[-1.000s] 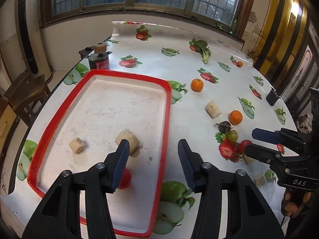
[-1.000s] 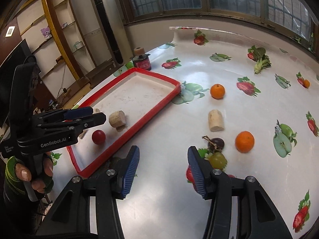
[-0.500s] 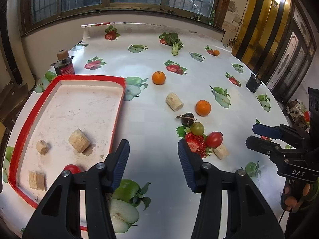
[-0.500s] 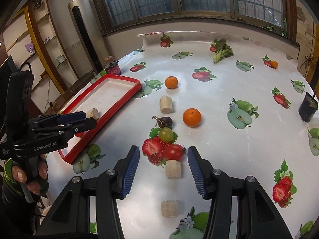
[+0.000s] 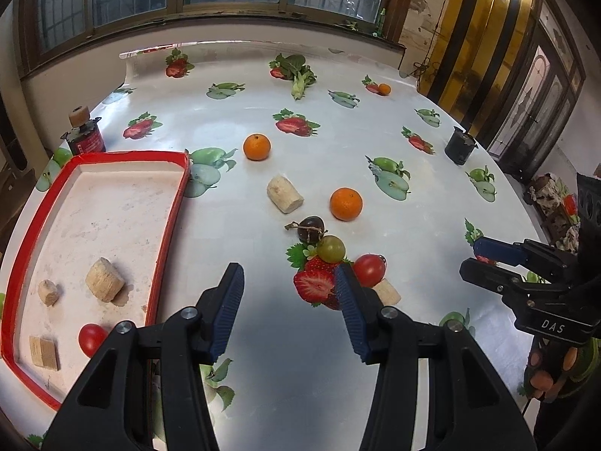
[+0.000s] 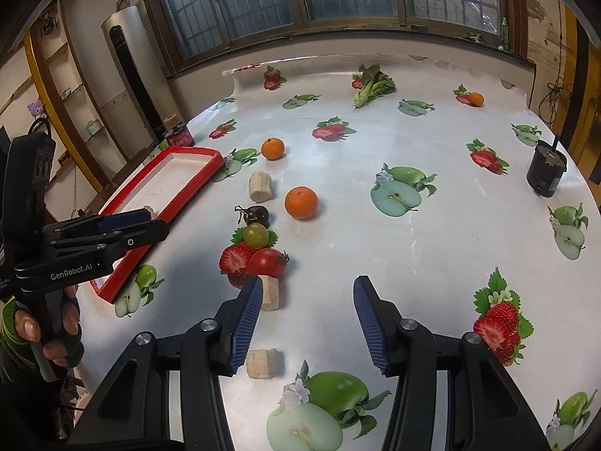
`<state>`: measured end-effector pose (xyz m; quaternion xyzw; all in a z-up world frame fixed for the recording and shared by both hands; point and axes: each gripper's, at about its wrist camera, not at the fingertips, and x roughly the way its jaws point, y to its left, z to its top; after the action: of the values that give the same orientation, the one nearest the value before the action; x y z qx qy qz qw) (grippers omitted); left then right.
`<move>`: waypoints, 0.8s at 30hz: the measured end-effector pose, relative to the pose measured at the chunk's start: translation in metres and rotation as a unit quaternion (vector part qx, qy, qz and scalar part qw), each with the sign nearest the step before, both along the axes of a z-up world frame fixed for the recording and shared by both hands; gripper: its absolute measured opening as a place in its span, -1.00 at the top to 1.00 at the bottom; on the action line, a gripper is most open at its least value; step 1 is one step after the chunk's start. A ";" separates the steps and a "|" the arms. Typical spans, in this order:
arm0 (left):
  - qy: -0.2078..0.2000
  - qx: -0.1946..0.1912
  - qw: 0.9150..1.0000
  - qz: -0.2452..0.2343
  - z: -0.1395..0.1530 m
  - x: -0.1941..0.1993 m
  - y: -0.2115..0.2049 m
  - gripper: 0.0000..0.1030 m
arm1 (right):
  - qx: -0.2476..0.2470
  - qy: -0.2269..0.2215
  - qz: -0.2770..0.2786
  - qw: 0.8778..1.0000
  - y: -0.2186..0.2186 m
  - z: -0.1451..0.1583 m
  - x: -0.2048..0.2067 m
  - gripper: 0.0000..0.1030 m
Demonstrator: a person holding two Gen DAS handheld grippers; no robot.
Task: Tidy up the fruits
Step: 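Grasp an orange with the right tool while the left tool grasps a beige cylinder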
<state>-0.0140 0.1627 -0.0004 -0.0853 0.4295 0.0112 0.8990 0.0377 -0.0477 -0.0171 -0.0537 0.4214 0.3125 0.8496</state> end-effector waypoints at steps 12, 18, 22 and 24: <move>0.006 0.012 1.000 0.004 0.002 0.037 0.002 0.06 | -0.011 0.008 0.004 1.000 0.015 -0.011 0.031 -0.01; 0.012 0.010 1.000 0.016 -0.003 0.059 0.009 0.05 | -0.019 0.016 0.015 1.000 0.038 -0.018 0.052 -0.01; 0.013 0.002 1.000 0.025 -0.008 0.074 0.013 0.06 | -0.022 0.021 0.024 0.999 0.056 -0.025 0.067 -0.01; 0.018 0.004 0.999 0.028 -0.013 0.083 0.013 0.06 | -0.027 0.023 0.025 0.999 0.065 -0.030 0.074 -0.01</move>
<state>0.0692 0.1755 -0.0136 -0.0935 0.4431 0.0396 0.8907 0.1118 0.0169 -0.0474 -0.0796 0.4476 0.3235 0.8299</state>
